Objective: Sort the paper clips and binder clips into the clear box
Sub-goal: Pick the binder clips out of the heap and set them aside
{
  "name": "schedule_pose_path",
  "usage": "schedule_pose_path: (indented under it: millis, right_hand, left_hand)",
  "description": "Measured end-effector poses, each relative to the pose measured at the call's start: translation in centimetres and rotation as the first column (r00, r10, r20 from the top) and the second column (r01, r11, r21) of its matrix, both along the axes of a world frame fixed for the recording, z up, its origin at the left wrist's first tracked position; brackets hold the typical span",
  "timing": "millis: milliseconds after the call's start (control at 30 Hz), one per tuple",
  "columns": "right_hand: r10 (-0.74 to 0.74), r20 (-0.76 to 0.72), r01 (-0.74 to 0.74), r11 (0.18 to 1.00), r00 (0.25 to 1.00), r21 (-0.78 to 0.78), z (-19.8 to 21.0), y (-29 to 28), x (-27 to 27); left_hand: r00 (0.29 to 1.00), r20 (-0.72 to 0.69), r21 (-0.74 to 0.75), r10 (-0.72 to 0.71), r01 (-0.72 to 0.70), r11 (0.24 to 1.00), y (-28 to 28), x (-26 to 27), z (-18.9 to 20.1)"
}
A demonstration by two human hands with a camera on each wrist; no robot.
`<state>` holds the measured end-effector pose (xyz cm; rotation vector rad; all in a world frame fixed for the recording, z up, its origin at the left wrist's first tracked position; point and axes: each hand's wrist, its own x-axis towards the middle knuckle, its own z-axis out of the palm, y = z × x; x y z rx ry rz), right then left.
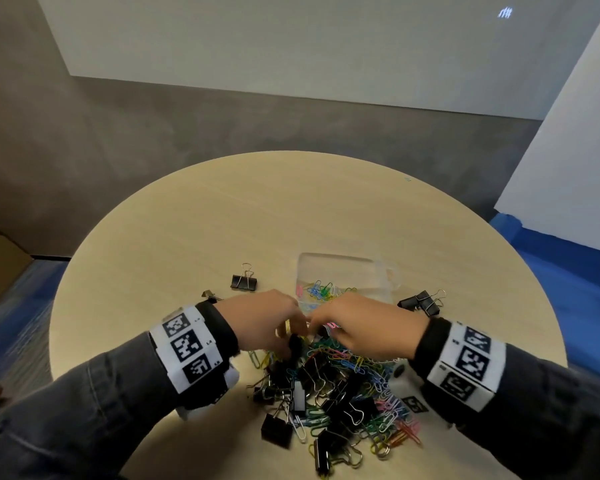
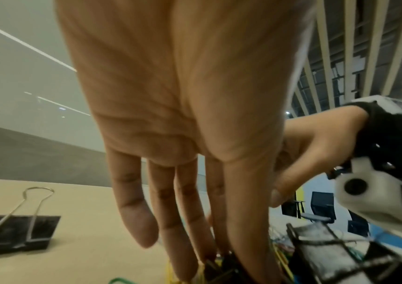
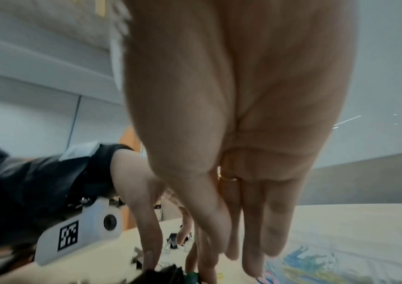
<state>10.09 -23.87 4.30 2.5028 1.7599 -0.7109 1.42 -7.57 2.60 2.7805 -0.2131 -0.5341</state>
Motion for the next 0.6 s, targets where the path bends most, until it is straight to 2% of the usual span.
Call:
schedule_pose_path:
  millis: [100, 400, 600]
  right_hand:
    - [0.010, 0.112, -0.005, 0.999, 0.994, -0.044, -1.1, 0.4, 0.4]
    - [0.004, 0.134, 0.005, 0.998, 0.991, -0.065, -1.5, 0.1, 1.0]
    - [-0.021, 0.134, 0.022, 1.000, 0.991, -0.002, -1.4, -0.6, 1.4]
  left_hand:
    - [1.000, -0.001, -0.002, 0.005, -0.005, 1.000, -0.4, 0.0, -0.2]
    - [1.000, -0.014, -0.069, -0.007, 0.006, 0.998, -0.6, -0.1, -0.6]
    - [1.000, -0.019, -0.081, -0.010, 0.009, 0.997, -0.5, -0.1, -0.6]
